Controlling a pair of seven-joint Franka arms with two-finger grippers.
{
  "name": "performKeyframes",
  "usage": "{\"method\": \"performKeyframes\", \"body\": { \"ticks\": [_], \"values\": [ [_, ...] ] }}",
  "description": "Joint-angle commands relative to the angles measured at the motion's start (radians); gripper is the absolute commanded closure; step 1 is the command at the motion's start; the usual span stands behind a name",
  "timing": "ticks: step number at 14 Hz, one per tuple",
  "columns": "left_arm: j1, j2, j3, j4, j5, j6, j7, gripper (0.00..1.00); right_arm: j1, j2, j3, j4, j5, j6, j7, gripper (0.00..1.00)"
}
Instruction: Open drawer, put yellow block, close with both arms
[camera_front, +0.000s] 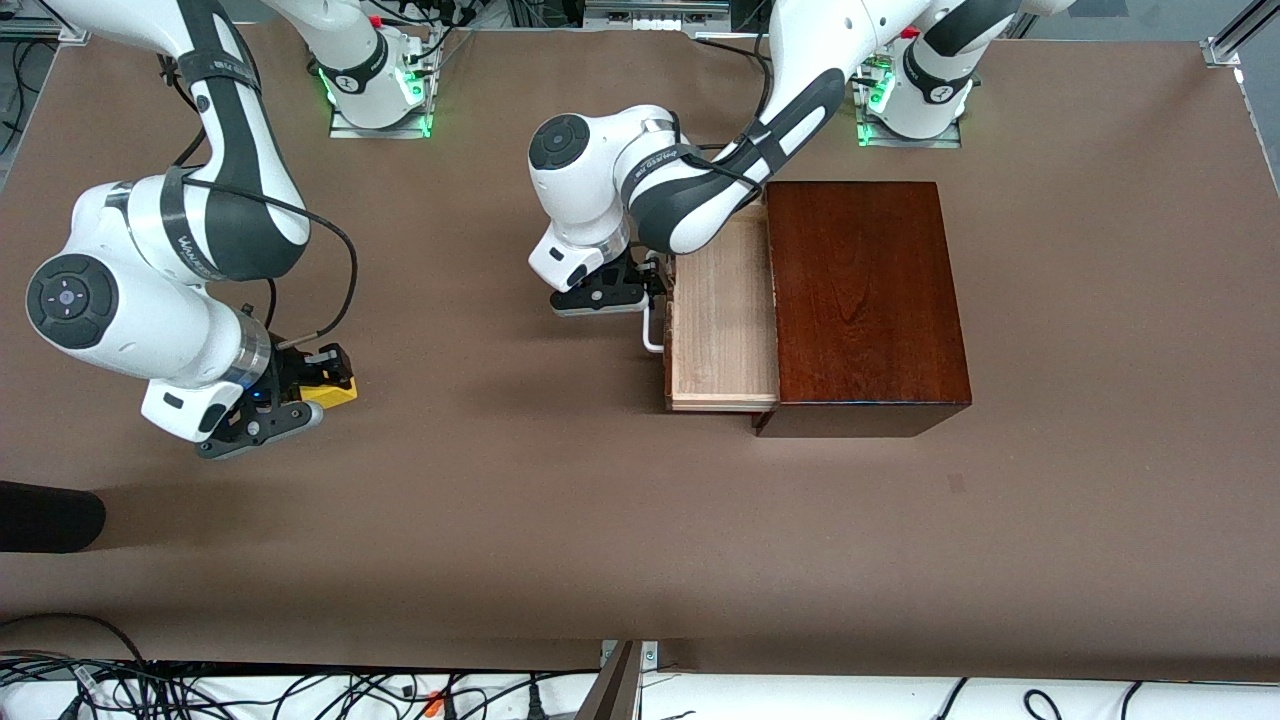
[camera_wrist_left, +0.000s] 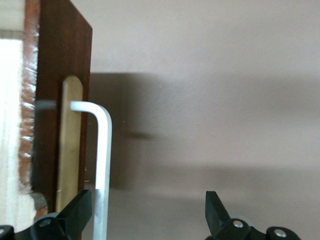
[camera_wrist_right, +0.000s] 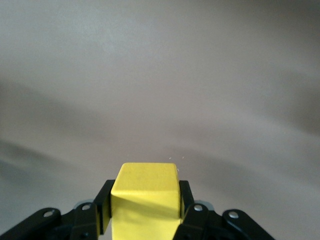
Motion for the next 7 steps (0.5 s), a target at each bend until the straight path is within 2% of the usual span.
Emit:
{"method": "performKeyframes", "body": {
  "ticks": [1,5,7],
  "values": [
    [0.058,-0.087,-0.019,0.01,-0.08,-0.039,0.029,0.0,-0.005,-0.014,0.003,-0.008,0.019,-0.036,-0.014,0.69],
    [0.209,-0.242,-0.022,-0.007,-0.255,-0.183,0.256,0.0,-0.002,-0.005,0.005,-0.008,0.017,-0.034,-0.016,0.69],
    [0.317,-0.322,-0.022,-0.041,-0.306,-0.237,0.383,0.0,0.001,-0.005,0.032,-0.008,0.017,-0.037,-0.016,0.69]
  ]
}}
